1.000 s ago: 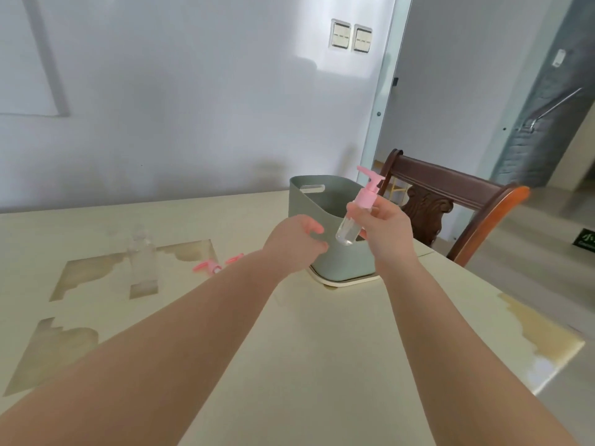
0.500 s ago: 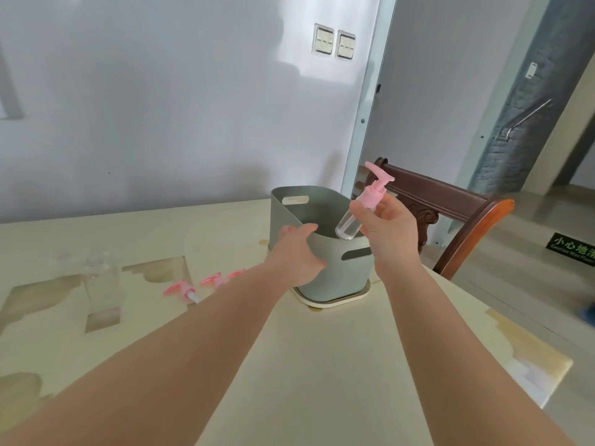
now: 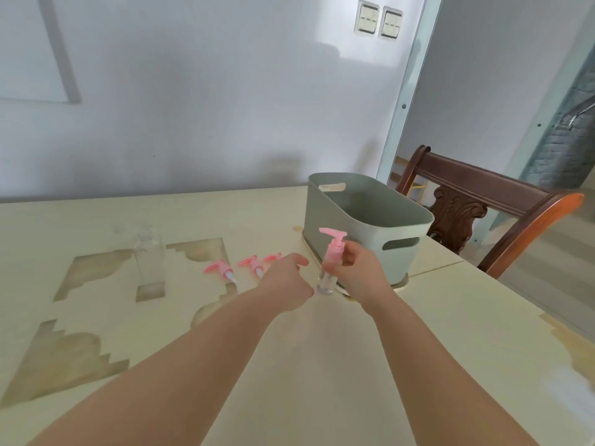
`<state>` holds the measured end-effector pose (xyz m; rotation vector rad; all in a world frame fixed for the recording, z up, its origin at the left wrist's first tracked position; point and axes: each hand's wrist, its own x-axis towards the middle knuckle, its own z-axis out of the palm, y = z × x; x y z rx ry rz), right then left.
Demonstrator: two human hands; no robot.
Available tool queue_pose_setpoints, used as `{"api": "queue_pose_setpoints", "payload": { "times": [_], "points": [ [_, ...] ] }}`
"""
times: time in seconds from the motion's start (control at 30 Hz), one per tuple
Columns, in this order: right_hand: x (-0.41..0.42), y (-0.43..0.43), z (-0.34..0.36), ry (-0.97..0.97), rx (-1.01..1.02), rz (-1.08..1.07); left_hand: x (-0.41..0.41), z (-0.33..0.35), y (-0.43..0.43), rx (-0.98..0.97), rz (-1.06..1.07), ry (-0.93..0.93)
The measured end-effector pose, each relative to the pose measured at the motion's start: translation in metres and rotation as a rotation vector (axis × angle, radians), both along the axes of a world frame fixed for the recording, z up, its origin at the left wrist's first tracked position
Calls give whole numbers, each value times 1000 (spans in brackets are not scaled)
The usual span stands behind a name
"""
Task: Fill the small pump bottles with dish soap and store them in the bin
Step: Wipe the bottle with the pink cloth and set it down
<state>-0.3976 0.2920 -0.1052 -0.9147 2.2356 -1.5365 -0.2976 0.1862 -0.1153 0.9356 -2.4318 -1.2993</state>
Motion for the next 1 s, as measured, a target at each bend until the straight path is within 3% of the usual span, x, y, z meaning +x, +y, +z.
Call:
{"api": "queue_pose_setpoints", "payload": {
  "times": [0.53, 0.7, 1.0],
  "points": [
    [25, 8, -10, 37, -41, -7, 67, 6, 7, 46, 40, 45],
    [48, 7, 11, 43, -183, -109, 117, 17, 1, 24, 92, 58],
    [107, -17, 30, 181, -197, -214, 231, 31, -17, -12, 221, 71]
  ]
}}
